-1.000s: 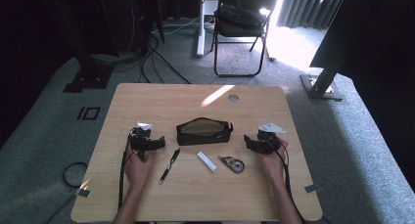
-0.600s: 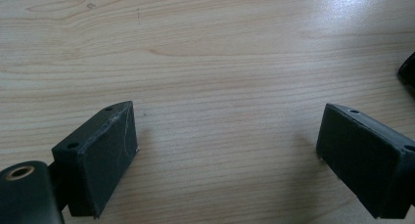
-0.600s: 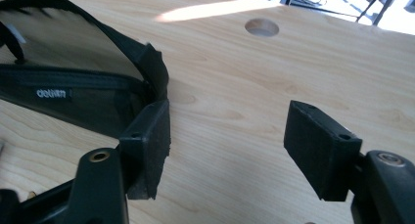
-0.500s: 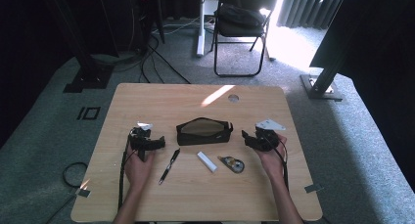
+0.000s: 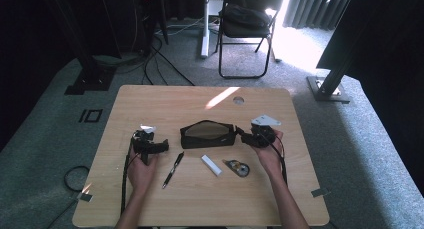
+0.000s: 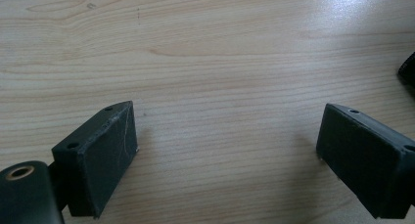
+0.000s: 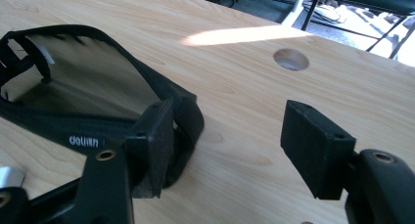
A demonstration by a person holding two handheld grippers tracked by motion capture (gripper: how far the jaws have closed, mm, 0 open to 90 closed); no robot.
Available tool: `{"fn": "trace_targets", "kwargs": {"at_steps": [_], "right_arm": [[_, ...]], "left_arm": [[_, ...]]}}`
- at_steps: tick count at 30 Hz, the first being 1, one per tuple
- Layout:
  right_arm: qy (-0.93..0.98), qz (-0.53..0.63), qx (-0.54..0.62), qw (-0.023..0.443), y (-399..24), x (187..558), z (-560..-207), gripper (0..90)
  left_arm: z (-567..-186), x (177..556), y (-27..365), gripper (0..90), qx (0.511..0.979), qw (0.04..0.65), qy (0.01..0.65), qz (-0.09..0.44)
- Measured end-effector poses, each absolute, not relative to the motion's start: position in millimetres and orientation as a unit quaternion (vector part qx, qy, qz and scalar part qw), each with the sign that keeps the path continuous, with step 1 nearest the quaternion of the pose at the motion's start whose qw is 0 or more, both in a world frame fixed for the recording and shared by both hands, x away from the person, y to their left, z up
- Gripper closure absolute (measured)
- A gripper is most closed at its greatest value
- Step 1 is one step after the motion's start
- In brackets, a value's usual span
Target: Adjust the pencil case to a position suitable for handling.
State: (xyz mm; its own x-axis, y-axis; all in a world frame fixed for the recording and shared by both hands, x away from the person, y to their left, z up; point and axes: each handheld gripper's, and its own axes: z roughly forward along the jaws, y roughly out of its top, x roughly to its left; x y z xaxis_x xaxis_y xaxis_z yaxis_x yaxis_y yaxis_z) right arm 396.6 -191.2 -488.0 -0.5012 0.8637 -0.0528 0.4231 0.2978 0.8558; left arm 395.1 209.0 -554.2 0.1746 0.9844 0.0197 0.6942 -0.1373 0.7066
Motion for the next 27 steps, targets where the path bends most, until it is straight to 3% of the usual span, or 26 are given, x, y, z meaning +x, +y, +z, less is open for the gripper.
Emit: {"fn": "trace_targets", "kwargs": {"at_steps": [12,27], "right_arm": [[0.765,0.427,0.420,0.238,-168.1,418.6,-486.0,43.7],[0.797,0.389,0.409,0.213,-145.6,437.5,-504.9,39.7]], "left_arm": [[-554.2,395.1,209.0,8.4,0.710,0.287,0.591,0.253],[-554.2,395.1,209.0,8.3,0.710,0.287,0.591,0.253]]}}
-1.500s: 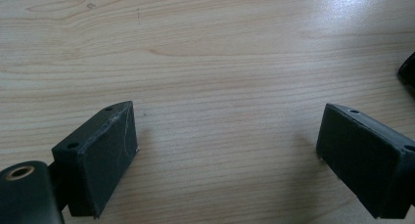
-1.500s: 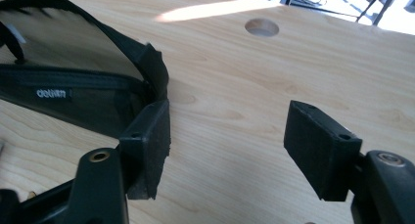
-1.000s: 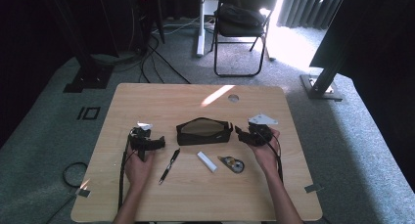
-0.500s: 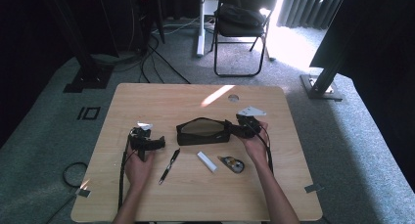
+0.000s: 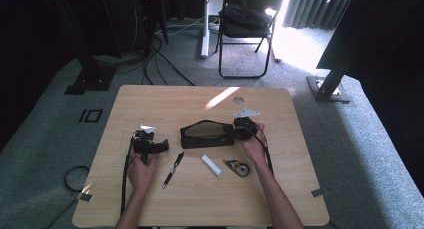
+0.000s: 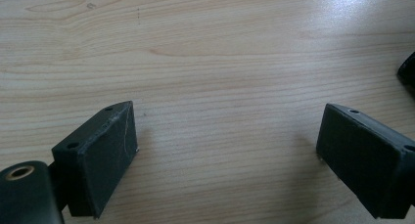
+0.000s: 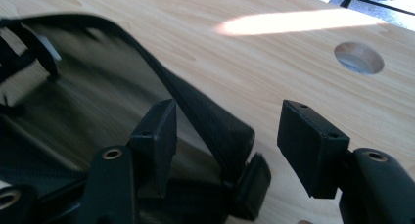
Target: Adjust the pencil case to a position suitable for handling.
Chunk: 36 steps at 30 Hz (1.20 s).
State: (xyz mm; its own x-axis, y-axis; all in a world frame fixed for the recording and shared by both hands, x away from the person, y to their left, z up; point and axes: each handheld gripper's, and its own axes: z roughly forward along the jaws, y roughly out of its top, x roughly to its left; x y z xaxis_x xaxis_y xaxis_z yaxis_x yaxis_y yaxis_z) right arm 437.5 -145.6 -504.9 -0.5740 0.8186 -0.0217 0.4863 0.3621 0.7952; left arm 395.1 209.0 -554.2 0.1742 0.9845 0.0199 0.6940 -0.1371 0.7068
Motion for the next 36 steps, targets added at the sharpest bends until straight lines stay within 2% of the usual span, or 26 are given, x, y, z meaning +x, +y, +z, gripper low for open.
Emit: {"fn": "trace_targets", "kwargs": {"at_steps": [19,36], "right_arm": [[0.794,0.383,0.416,0.226,-190.8,396.0,-507.3,38.5],[0.789,0.380,0.419,0.239,-211.8,366.1,-512.8,38.0]], "left_arm": [[-554.3,395.1,208.9,8.3,0.710,0.288,0.591,0.253],[-554.3,395.1,209.0,8.4,0.710,0.288,0.591,0.253]]}}
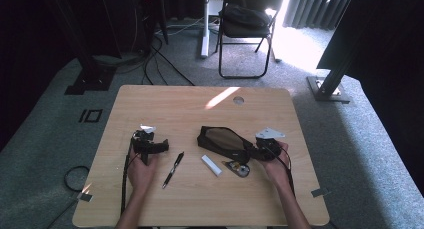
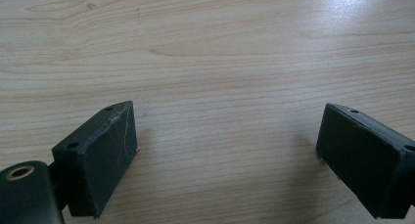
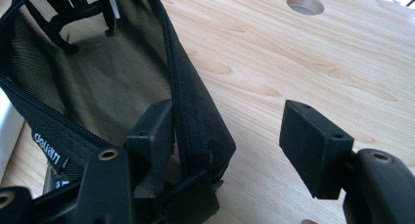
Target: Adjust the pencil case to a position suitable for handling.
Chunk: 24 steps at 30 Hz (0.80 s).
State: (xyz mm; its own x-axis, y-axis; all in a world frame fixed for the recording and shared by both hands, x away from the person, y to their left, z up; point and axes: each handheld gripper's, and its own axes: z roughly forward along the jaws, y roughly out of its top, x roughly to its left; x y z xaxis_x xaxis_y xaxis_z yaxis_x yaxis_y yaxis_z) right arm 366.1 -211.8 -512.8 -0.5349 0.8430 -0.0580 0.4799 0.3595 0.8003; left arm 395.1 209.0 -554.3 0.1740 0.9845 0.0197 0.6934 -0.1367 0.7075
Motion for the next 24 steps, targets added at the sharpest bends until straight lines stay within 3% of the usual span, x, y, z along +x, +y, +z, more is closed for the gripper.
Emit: {"fn": "trace_targets", "kwargs": {"at_steps": [13,20,24], "right_arm": [[0.777,0.387,0.434,0.240,-219.7,368.8,-512.3,38.0],[0.758,0.412,0.438,0.254,-222.1,365.0,-499.2,30.7],[0.747,0.432,0.434,0.259,-226.6,358.0,-488.9,31.1]], "left_arm": [[-554.3,395.2,209.0,8.3,0.710,0.288,0.591,0.253],[-554.3,395.1,209.0,8.4,0.710,0.288,0.591,0.253],[-554.3,395.1,209.0,8.4,0.710,0.288,0.591,0.253]]}}
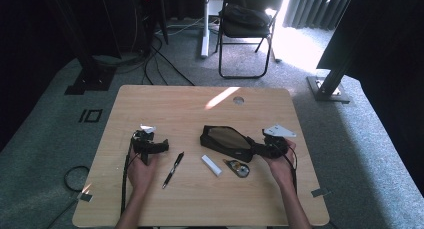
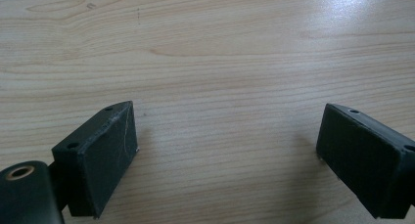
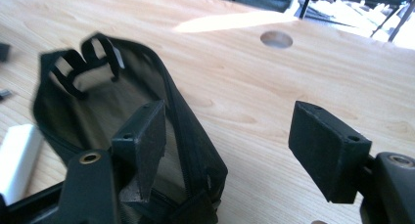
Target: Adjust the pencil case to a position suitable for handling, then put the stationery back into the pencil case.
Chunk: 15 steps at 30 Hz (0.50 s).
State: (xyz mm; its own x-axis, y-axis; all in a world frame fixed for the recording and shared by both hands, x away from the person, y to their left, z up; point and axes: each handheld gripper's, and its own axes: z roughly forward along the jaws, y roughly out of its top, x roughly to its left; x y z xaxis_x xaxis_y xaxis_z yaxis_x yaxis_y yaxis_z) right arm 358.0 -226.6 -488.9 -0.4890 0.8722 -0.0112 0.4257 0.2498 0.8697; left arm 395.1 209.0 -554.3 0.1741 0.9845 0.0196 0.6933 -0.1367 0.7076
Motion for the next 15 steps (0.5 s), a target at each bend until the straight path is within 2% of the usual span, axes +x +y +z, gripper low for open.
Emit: {"fn": "trace_targets", "kwargs": {"at_steps": [15], "right_arm": [[0.766,0.432,0.404,0.253,-221.8,333.0,-478.2,38.8]], "left_arm": [[-554.3,394.8,208.6,8.4,0.711,0.288,0.590,0.252]]}}
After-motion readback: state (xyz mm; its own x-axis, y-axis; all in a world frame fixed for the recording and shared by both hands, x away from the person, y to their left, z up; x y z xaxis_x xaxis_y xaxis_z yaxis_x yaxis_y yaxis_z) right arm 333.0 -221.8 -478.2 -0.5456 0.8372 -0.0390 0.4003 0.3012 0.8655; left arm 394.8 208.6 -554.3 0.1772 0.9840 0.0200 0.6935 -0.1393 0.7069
